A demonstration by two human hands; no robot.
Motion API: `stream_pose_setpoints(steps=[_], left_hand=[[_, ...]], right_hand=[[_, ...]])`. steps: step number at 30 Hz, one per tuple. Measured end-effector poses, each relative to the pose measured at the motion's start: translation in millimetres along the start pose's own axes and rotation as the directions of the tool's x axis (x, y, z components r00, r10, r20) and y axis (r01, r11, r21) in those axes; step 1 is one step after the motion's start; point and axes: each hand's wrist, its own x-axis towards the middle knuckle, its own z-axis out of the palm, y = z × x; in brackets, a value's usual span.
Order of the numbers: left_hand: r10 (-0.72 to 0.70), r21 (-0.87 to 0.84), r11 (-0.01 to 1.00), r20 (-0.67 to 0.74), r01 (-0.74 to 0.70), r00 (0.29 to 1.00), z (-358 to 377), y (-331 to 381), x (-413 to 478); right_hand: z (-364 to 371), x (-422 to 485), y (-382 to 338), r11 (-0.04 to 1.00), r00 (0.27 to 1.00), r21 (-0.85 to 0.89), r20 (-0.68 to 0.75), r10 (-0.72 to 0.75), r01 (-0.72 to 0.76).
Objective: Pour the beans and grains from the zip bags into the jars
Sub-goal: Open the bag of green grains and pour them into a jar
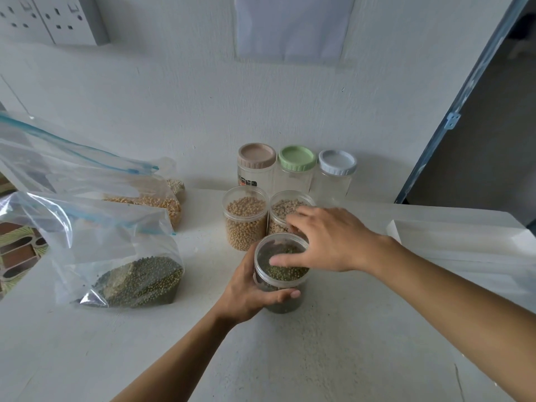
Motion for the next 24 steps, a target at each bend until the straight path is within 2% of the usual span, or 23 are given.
stream_pose_setpoints(steps=[2, 3, 5, 9, 16, 21, 24], left_hand=[[-0.015, -0.027, 1.000, 0.000, 0.015, 1.000, 1, 2, -1], [-0.032, -0.041, 0.999, -0.005, 0.032, 0.999, 1, 4, -2], [-0.060, -0.065, 0.996, -0.013, 0.059, 0.998, 1, 7, -3], [-0.094, -0.100, 0.991, 0.010, 0.094, 0.996, 1, 5, -3], [-0.052, -0.054, 0.997, 0.022, 0.054, 0.998, -1, 1, -4], [0.003, -0.126, 0.992, 0.036, 0.002, 0.999, 5, 2, -1], [0.019, -0.212, 0.977, 0.023, -0.014, 1.000, 11, 11, -2]], right_hand=[[1, -1, 2, 0.969, 0.978, 0.221, 0.145, -0.147, 0.113], [4, -2, 1, 0.952, 0.956, 0.269, 0.209, -0.206, 0.146], [12, -3, -1, 0.962, 0.947, 0.217, 0.238, -0.216, 0.165], [15, -3, -2, 0.993, 0.988, 0.054, 0.111, -0.110, 0.105], [20, -9, -4, 0.990, 0.966, 0.077, 0.221, -0.131, 0.117], [27, -5, -15, 0.991, 0.982, -0.077, 0.166, -0.091, 0.105], [29, -6, -18, 0.992, 0.989, -0.094, 0.125, -0.076, 0.088]])
